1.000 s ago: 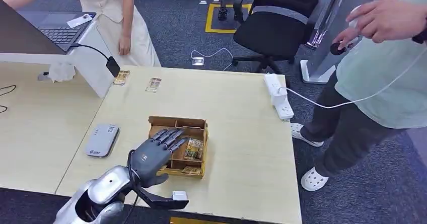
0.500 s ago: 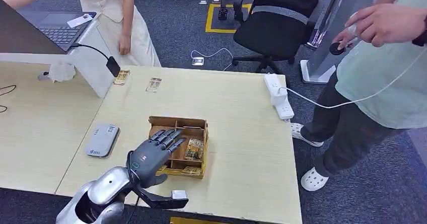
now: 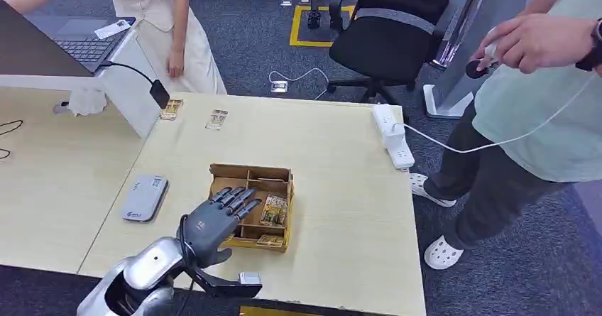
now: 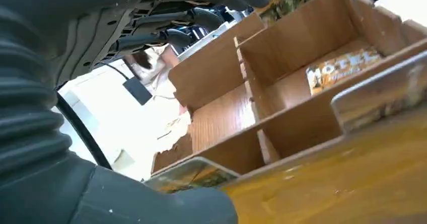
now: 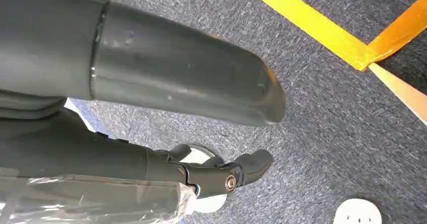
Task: Pass the card to the sensor for recognition and then transmit it.
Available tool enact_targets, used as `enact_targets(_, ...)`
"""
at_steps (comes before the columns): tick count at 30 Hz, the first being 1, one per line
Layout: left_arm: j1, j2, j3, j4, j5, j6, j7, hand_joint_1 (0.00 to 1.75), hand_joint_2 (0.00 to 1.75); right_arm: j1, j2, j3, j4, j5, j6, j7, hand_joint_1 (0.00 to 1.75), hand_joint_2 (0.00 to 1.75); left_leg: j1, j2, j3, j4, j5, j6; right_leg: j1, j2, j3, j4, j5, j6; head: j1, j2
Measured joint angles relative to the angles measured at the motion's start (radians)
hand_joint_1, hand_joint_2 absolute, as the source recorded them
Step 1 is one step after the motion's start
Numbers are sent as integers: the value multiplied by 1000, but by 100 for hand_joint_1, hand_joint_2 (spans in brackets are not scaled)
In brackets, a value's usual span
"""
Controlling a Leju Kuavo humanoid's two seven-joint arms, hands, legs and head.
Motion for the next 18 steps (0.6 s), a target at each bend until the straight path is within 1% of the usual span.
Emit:
enact_targets(9,1,13,0,9,-27,1,1,0,175,0,0,0,0,6,0,-4,0,0,0,0,0,0,0,0,0,0,0,0,0,0,0,0)
enact_targets(18,1,12,3,24,-52,3,3,0,175,0,0,0,0,6,0,-8,0,0,0,0,0,0,0,0,0,0,0,0,0,0,0,0)
